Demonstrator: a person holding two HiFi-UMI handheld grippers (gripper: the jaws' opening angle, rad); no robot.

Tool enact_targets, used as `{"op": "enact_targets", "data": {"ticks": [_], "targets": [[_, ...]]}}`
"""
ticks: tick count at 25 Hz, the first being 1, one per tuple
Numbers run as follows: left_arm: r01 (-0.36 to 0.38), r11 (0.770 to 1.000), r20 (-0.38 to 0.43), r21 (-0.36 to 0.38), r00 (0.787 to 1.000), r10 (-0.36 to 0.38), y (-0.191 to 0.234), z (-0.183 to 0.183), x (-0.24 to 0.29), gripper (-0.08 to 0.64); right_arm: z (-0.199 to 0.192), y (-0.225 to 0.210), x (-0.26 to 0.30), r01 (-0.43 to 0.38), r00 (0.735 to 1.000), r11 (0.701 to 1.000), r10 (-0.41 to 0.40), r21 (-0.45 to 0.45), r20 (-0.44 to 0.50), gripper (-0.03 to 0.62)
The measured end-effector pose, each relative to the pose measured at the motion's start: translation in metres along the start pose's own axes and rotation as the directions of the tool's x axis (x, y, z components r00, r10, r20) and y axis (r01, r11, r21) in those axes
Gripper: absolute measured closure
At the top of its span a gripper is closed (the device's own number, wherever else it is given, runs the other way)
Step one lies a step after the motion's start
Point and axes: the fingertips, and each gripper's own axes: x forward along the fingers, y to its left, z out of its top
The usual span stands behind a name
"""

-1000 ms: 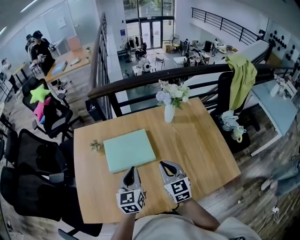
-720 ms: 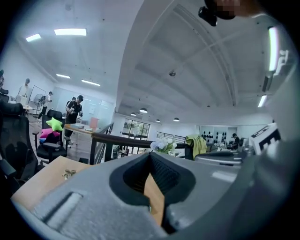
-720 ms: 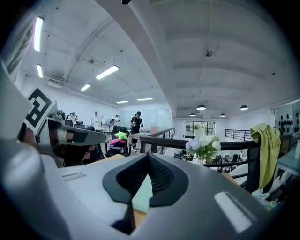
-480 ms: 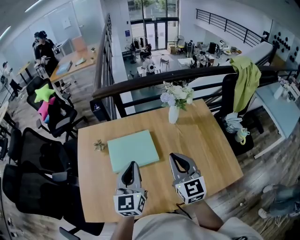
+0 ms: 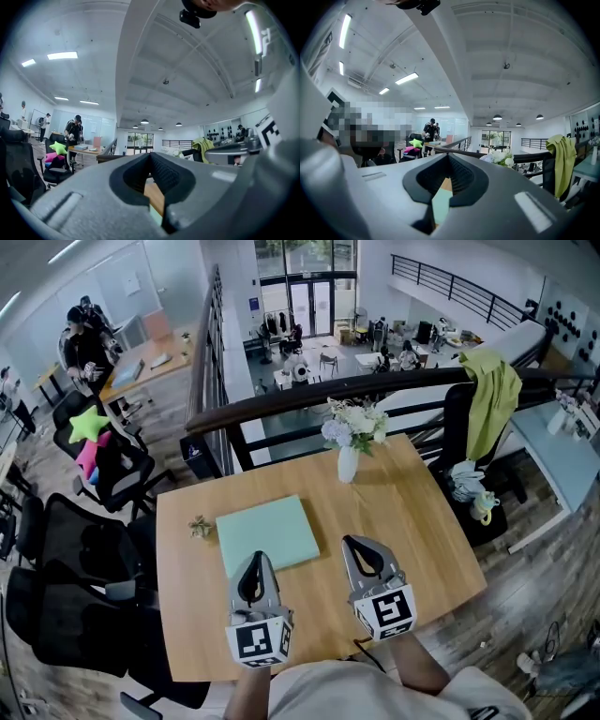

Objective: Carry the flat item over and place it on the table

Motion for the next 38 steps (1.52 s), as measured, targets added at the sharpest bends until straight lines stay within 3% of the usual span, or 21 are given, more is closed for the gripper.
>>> {"op": "enact_targets", "data": {"ticks": [38], "targets": [[0.045, 0.997, -0.018, -0.06, 0.999, -0.046, 0.006, -0.013, -0.014, 0.557, 0.0, 0.019, -0.006, -0.015, 1.0, 0.999, 0.015, -0.031, -0.007, 0.581]]}}
